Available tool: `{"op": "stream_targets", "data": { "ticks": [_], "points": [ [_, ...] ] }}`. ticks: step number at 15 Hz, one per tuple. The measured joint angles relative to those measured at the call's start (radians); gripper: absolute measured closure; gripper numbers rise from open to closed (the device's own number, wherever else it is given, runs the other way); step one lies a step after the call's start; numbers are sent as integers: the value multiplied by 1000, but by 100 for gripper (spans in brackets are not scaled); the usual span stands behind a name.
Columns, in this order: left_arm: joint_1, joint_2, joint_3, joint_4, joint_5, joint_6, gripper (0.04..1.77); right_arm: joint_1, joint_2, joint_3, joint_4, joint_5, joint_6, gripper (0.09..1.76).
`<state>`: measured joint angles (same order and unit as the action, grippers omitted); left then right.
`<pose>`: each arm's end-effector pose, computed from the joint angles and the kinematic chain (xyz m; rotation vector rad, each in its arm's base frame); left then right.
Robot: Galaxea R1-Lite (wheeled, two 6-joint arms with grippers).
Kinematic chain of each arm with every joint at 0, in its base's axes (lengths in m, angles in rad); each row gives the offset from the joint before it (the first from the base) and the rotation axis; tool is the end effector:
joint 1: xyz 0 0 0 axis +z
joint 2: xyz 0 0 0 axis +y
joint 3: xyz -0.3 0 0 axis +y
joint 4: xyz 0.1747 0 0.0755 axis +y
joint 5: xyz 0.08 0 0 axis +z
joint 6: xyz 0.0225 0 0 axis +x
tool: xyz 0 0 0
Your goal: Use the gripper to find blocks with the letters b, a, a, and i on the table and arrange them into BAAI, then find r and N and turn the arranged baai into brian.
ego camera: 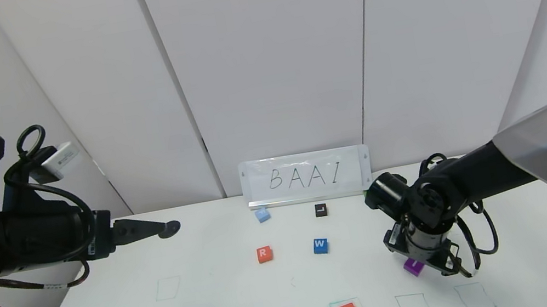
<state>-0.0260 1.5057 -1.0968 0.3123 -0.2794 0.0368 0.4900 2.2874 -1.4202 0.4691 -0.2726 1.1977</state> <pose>0.2469 -0.0126 0.2321 -0.0565 0.7125 -0.3051 0.3481 0.1788 0.0430 0.5401 1.1324 -0.5496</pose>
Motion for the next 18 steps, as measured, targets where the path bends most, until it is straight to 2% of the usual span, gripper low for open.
{"op": "stream_targets", "data": {
  "ticks": [18],
  "points": [
    [2, 3, -1, -1, 0, 0, 9, 16, 34, -17, 9, 2, 35, 14]
  ]
}}
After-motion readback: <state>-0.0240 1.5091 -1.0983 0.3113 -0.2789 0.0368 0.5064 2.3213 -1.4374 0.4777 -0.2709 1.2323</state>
